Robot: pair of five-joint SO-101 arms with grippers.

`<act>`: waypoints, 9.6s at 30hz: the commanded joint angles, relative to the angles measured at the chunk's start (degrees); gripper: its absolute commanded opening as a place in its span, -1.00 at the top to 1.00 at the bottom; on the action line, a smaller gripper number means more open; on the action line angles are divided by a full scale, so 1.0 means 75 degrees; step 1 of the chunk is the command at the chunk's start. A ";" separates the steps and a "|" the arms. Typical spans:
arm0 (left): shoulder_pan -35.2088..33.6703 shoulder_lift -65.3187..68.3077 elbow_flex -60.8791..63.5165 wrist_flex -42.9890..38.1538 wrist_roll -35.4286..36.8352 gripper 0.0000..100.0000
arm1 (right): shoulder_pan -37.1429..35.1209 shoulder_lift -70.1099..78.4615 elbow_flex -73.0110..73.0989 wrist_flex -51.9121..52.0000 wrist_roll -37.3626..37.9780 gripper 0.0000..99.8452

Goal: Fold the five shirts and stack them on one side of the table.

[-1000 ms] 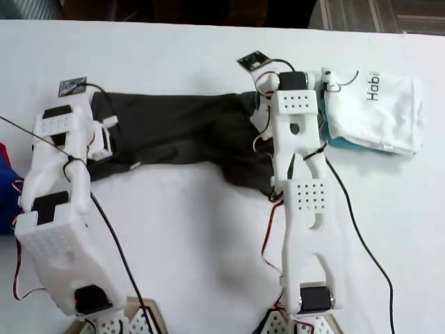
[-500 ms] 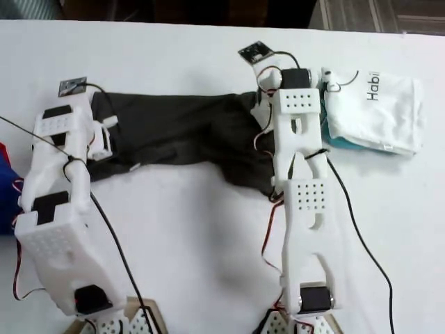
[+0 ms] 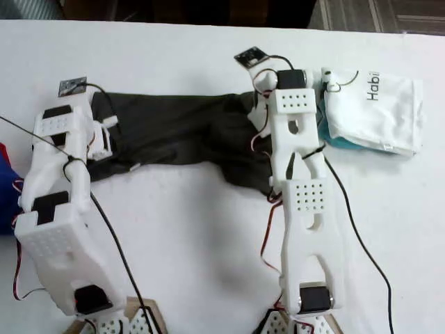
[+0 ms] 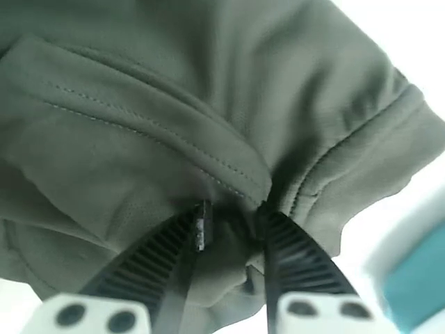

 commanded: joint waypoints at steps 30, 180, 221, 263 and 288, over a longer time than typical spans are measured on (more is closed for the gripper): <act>-0.0258 -0.0023 0.0064 0.0059 -0.0070 0.66 | 0.0264 0.0381 -0.2626 -0.0721 0.1313 0.26; -0.0258 -0.0023 0.0064 0.0047 -0.0070 0.66 | -0.0064 -0.2913 -0.0316 0.0217 0.0914 0.49; -0.0258 -0.0023 0.0064 0.0047 -0.0070 0.66 | -0.0264 -0.7449 1.1534 -0.4941 0.2801 0.97; -0.0258 -0.0023 0.0064 0.0059 -0.0070 0.66 | 0.0111 0.0416 -0.2555 -0.3663 -0.0492 0.61; -0.0258 -0.0023 0.0064 0.0059 -0.0070 0.66 | -0.1694 0.1799 -0.2590 -0.1073 -0.0598 0.83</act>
